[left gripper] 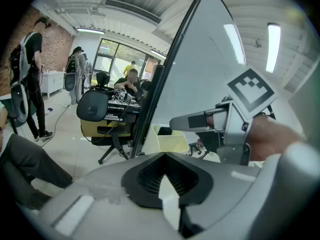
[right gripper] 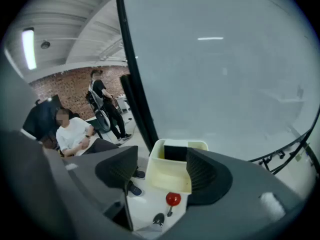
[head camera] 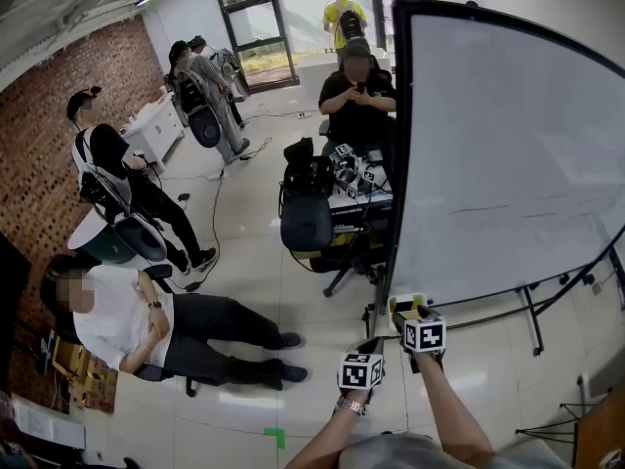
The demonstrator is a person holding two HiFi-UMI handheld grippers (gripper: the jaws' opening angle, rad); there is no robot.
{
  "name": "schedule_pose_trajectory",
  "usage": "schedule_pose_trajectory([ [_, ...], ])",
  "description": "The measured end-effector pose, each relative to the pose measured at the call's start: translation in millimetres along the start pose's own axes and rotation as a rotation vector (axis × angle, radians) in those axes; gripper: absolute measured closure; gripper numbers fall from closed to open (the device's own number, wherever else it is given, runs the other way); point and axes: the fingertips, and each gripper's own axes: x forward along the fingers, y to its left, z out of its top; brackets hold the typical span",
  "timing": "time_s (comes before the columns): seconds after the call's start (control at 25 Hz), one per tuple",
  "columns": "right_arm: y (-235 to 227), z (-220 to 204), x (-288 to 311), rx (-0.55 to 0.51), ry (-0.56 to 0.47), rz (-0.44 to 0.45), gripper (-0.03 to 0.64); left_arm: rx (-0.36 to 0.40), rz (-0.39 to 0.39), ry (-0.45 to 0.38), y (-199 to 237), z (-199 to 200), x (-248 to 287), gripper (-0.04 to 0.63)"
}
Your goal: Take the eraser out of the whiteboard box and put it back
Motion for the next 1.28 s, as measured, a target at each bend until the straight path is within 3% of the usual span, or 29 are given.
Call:
schedule_pose_trajectory([
  [0.16, -14, 13, 56, 0.016, 0.116, -0.115, 0.278, 0.005, -0.005, 0.007, 41, 24, 12, 0.589],
  [0.36, -7, 15, 87, 0.068, 0.202, -0.059, 0.279, -0.005, -0.014, 0.026, 61, 35, 25, 0.589],
  [0.48, -27, 14, 79, 0.022, 0.231, -0.134, 0.342, -0.005, -0.013, 0.017, 66, 48, 32, 0.589],
  [0.76, -23, 54, -9, 0.082, 0.057, -0.051, 0.342, -0.030, 0.003, -0.007, 66, 57, 45, 0.589],
  [0.96, -7, 47, -21, 0.087, 0.057, 0.018, 0.342, -0.028, 0.000, -0.001, 57, 49, 51, 0.589],
  [1.28, 4, 46, -34, 0.039, 0.066, 0.043, 0.342, -0.022, 0.004, 0.017, 48, 43, 46, 0.589],
])
